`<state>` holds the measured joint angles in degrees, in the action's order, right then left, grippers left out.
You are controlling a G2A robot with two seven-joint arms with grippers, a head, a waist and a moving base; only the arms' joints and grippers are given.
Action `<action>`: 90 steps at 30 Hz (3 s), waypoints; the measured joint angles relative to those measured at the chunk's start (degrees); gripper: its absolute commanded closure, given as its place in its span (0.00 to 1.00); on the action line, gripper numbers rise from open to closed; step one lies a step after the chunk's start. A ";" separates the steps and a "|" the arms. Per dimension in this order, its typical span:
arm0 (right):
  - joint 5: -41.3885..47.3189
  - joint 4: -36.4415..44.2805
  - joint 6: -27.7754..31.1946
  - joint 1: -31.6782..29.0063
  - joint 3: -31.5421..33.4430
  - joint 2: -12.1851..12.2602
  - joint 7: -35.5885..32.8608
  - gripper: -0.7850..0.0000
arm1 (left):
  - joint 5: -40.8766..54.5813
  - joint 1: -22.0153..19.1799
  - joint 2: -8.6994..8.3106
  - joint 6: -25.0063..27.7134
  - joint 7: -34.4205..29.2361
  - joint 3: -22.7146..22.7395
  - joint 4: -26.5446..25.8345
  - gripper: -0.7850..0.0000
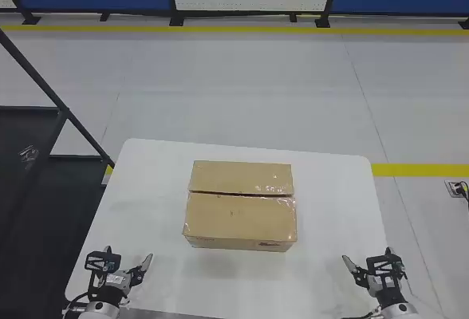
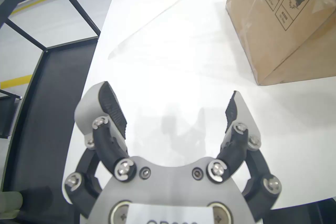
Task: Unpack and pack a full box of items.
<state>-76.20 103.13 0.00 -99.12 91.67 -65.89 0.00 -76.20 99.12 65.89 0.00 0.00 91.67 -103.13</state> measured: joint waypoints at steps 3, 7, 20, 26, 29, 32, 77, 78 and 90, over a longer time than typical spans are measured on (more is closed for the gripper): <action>0.00 0.00 0.00 0.00 0.00 0.00 0.00 0.00 | 0.00 0.00 0.00 0.00 0.00 0.00 0.00 0.00; 0.00 0.00 0.00 0.00 0.00 0.00 0.00 0.00 | 0.00 0.00 0.00 0.00 0.00 0.00 0.00 0.00; 1.00 1.09 1.09 0.55 -0.67 -0.12 -0.78 0.00 | 2.21 -0.35 0.20 0.83 1.65 -0.11 0.42 0.00; -0.08 6.13 4.23 4.57 -3.25 -0.25 -4.64 0.00 | 12.48 -3.38 0.33 5.79 3.61 2.82 0.44 0.00; 0.90 8.15 5.09 7.95 -5.93 -0.54 -7.20 0.00 | 14.53 -5.23 0.27 8.28 6.86 4.53 1.22 0.00; 1.78 9.09 5.42 11.71 -9.14 -0.94 -9.72 0.00 | 15.72 -6.95 0.26 11.31 9.75 4.92 2.44 0.00; 69.52 -24.05 31.03 42.43 -14.89 -1.11 -42.86 0.00 | 36.67 -11.64 0.57 24.96 5.03 6.32 3.58 0.00; 71.16 -24.67 31.32 42.81 -15.09 -1.11 -43.98 0.00 | 37.04 -11.67 0.57 25.06 4.77 6.40 3.58 0.00; 89.27 -29.06 35.80 44.86 -14.21 -0.44 -54.82 0.00 | 37.50 -11.43 0.66 25.75 2.96 5.74 2.61 0.00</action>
<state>13.06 74.07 35.80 -54.26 77.46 -66.33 -54.82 -38.71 87.69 66.55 25.75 2.96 97.41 -100.52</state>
